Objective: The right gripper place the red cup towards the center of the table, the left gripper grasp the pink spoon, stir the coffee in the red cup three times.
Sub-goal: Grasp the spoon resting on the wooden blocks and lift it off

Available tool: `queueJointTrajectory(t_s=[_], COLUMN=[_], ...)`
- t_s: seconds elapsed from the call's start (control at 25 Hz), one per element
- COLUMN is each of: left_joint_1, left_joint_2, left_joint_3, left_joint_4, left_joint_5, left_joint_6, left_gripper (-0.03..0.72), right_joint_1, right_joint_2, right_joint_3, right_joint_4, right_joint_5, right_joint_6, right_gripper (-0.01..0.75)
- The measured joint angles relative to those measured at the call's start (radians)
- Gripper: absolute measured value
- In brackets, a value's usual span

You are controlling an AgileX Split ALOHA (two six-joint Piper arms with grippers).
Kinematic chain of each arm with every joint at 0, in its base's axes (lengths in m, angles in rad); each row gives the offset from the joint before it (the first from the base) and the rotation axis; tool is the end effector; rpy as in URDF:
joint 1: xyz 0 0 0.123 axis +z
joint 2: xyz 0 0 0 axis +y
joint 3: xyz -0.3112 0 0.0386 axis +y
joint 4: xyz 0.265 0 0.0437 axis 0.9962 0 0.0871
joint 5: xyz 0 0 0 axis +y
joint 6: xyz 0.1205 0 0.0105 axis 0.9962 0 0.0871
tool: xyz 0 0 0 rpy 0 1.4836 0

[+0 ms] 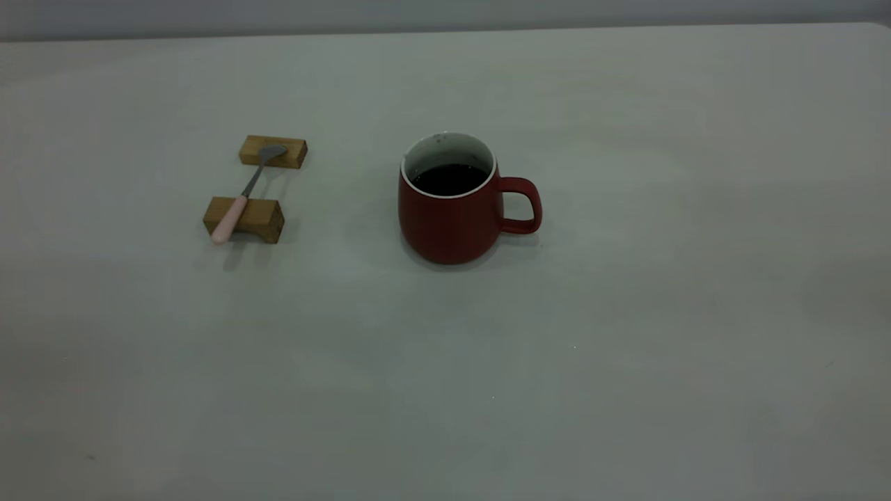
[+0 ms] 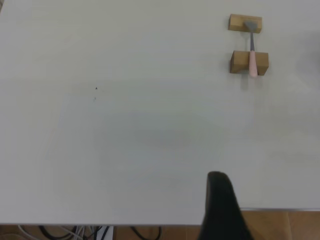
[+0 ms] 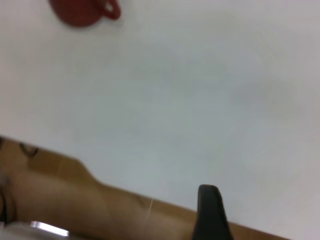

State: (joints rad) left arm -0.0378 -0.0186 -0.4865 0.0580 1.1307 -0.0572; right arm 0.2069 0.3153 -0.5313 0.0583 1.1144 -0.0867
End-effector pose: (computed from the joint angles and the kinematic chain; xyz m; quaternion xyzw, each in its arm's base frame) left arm 0.0029 0.0062 0.2604 -0.0106 0.8693 0.0055 0.4942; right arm 0.0465 0.0162 0.2681 -0.1336 0.9187 0.0513 0.3682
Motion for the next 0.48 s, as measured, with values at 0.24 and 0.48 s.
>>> queueJointTrajectory(t_s=[0.24, 0.48], left_joint_1=[0.000, 0.000], left_joint_2=[0.000, 0.000], left_joint_3=[0.000, 0.000], left_joint_4=[0.000, 0.000], left_joint_5=[0.000, 0.000], left_joint_6=[0.000, 0.000], left_gripper=[0.552, 0.552], right_joint_1=[-0.108, -0.131], right_joint_2=[-0.179, -0.270], right_joint_3=[0.062, 0.063], right_joint_4=[-0.002, -0.003], right_joint_5=[0.006, 0.007], right_joint_6=[0.000, 0.002], right_gripper=[0.593, 0.593])
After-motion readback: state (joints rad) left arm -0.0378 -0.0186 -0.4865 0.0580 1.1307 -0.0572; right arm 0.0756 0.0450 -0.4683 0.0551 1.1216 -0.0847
